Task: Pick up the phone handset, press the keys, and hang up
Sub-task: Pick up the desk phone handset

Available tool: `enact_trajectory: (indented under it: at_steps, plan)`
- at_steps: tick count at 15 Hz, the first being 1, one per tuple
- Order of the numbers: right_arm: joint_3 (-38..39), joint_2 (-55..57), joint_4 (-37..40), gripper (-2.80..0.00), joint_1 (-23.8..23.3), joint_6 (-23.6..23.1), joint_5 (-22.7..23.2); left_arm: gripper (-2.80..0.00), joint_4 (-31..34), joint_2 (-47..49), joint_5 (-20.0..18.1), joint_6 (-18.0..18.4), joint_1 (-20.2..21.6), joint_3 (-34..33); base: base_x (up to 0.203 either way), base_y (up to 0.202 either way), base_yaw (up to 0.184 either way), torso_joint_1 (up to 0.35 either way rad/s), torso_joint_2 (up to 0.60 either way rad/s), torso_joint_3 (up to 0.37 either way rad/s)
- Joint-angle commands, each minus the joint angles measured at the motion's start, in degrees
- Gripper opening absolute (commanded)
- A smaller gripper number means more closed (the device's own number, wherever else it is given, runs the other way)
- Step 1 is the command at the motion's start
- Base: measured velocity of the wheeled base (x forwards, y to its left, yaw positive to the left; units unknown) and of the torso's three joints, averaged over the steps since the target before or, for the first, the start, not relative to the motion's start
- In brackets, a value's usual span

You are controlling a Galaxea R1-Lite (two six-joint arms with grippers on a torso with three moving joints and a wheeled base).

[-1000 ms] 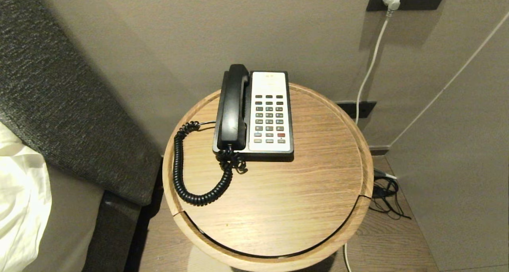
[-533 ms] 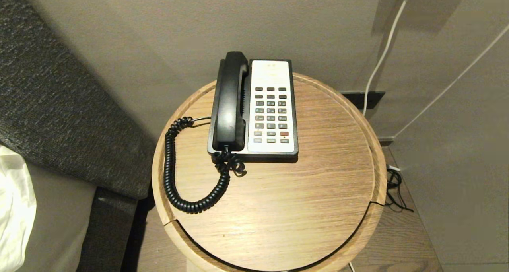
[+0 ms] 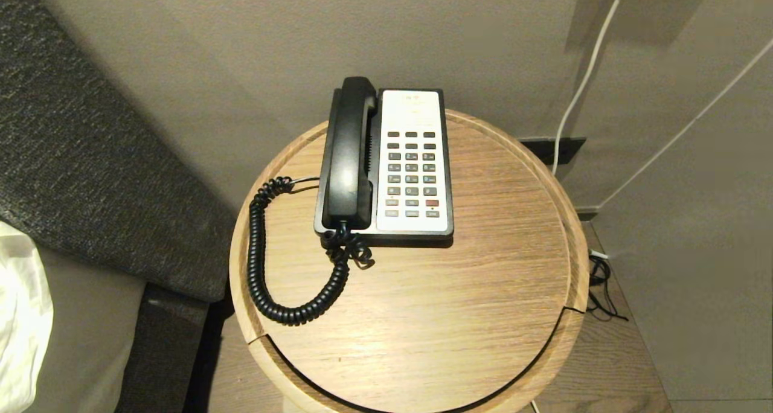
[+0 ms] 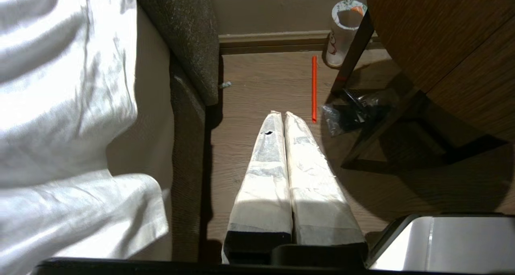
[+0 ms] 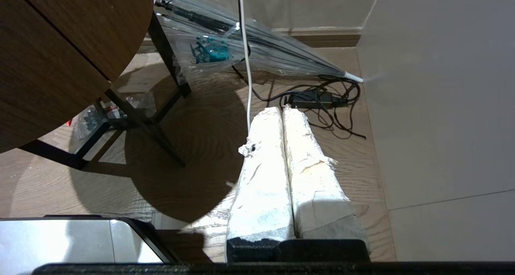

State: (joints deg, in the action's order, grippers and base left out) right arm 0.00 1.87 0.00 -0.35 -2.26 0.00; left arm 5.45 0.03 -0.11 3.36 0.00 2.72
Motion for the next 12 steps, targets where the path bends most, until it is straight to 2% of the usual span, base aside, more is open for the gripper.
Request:
enact_trajectory:
  at_steps: [1,2,4,8,10,12]
  plan:
    - [0.0,0.0,0.0,-2.8,0.0,0.0,0.0,-2.8,1.7,1.2,-0.2,1.9,0.0,4.4,0.0,0.0,0.0,0.0,0.0,0.0]
    - [0.0,0.0,0.0,-2.8,0.0,0.0,0.0,-2.8,4.4,3.5,-0.7,2.7,0.0,9.8,0.0,0.0,0.0,0.0,0.0,0.0]
    - [0.0,0.0,0.0,-2.8,0.0,0.0,0.0,-2.8,12.7,11.3,-3.7,3.5,0.2,25.8,0.0,0.0,0.0,0.0,0.0,0.0]
    - [0.0,0.0,0.0,-2.8,0.0,0.0,0.0,-2.8,27.3,37.8,-13.4,4.7,0.5,57.0,0.0,0.0,0.0,0.0,0.0,0.0]
    - [0.0,0.0,0.0,-2.8,0.0,0.0,0.0,-2.8,32.5,50.4,-16.3,5.4,0.3,68.6,0.0,0.0,0.0,0.0,0.0,0.0]
    - [0.0,0.0,0.0,-2.8,0.0,0.0,0.0,-2.8,35.4,61.0,-17.3,5.4,-1.8,78.3,0.0,0.0,0.0,0.0,0.0,0.0]
